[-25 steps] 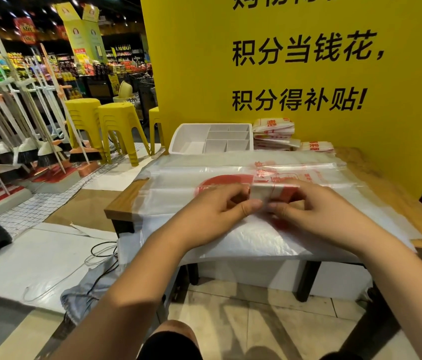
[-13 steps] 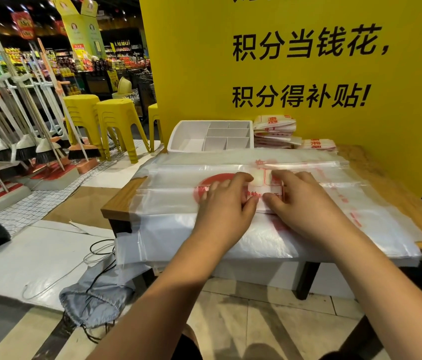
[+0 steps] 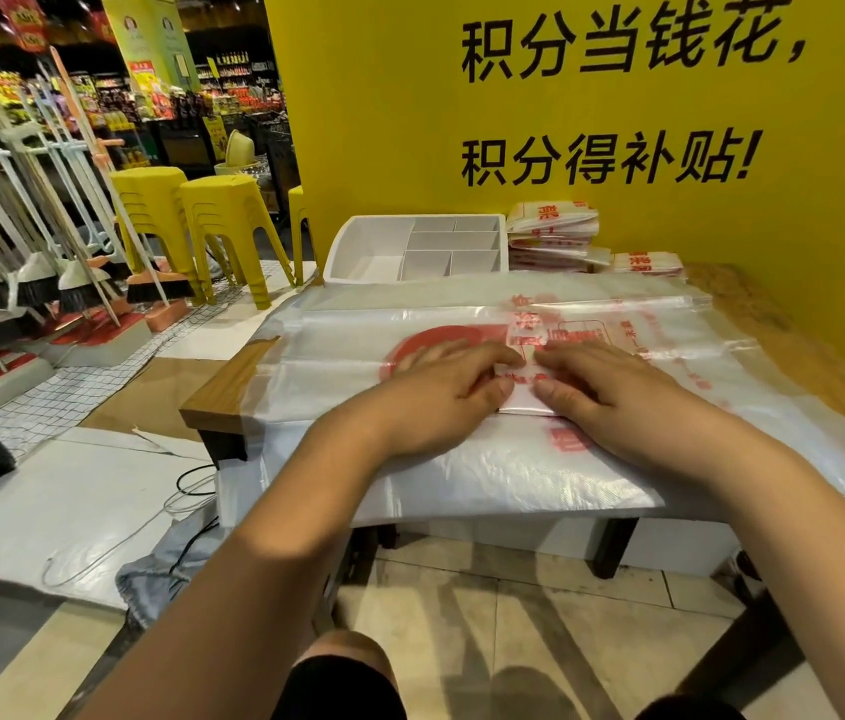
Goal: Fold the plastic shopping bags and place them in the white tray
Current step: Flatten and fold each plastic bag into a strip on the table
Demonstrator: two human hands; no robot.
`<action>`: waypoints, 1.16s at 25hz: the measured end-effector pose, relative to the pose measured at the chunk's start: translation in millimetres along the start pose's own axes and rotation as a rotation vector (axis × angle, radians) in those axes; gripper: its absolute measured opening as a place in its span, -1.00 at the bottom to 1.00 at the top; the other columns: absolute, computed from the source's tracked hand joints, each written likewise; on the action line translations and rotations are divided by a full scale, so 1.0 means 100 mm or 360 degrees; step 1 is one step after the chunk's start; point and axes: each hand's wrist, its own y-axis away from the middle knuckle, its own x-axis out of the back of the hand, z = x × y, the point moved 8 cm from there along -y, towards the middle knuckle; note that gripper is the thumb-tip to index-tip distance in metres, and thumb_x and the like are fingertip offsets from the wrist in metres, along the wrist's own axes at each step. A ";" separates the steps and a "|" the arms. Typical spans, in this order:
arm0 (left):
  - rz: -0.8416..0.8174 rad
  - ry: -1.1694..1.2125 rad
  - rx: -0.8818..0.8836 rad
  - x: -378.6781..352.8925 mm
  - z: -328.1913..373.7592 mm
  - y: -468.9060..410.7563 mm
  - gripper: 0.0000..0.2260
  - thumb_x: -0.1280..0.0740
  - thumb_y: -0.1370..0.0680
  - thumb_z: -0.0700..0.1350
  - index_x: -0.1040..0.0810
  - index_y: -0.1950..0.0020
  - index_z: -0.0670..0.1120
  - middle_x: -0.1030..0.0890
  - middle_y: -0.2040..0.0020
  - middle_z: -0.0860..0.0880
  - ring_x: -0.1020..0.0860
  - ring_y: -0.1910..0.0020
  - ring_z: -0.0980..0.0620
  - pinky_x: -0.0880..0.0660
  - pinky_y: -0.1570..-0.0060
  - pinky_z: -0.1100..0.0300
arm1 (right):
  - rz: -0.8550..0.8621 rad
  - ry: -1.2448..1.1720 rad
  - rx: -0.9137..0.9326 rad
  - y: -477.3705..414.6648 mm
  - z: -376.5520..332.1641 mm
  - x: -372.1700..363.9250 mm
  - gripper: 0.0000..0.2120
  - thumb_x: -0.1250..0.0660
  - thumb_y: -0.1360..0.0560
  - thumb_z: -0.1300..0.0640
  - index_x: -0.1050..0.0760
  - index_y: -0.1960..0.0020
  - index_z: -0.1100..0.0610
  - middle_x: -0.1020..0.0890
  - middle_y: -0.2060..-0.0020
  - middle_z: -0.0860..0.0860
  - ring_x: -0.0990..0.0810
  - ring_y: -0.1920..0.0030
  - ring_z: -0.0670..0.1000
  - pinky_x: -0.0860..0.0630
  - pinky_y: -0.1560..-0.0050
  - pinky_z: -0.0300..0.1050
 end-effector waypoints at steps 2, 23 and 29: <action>-0.0054 -0.0078 0.0047 -0.02 -0.05 -0.03 -0.59 -0.10 -0.64 0.26 -0.20 -0.50 0.35 -0.19 -0.58 0.16 -0.09 -0.58 0.02 -0.08 -0.53 -0.15 | -0.0063 -0.0144 -0.0026 -0.03 0.03 0.00 -0.22 -0.01 -0.37 -0.49 -0.28 -0.50 -0.17 -0.35 -0.48 -0.11 -0.31 -0.45 0.00 -0.27 -0.47 0.13; 0.0302 -0.0290 0.0210 0.05 0.12 0.00 -0.23 -0.07 -0.35 0.58 -0.34 -0.40 0.17 -0.43 -0.37 -0.01 -0.34 -0.38 -0.13 -0.23 -0.41 -0.13 | 0.0729 -0.0187 -0.0375 0.35 -0.07 0.25 -0.67 -0.27 -0.56 -0.20 -0.50 -0.22 -0.04 -0.68 0.06 -0.06 -0.62 0.03 0.06 -0.51 0.13 -0.05; 0.0281 -0.0167 0.0179 0.05 0.18 0.09 -0.25 -0.27 -0.39 0.49 -0.25 -0.49 0.17 -0.33 -0.44 0.01 -0.24 -0.46 -0.10 -0.18 -0.41 -0.03 | 0.0708 -0.0918 -0.0486 0.27 0.03 0.27 -0.59 -0.48 -0.45 0.01 -0.44 -0.24 -0.04 -0.66 0.07 -0.10 -0.67 0.07 -0.03 -0.62 0.00 0.05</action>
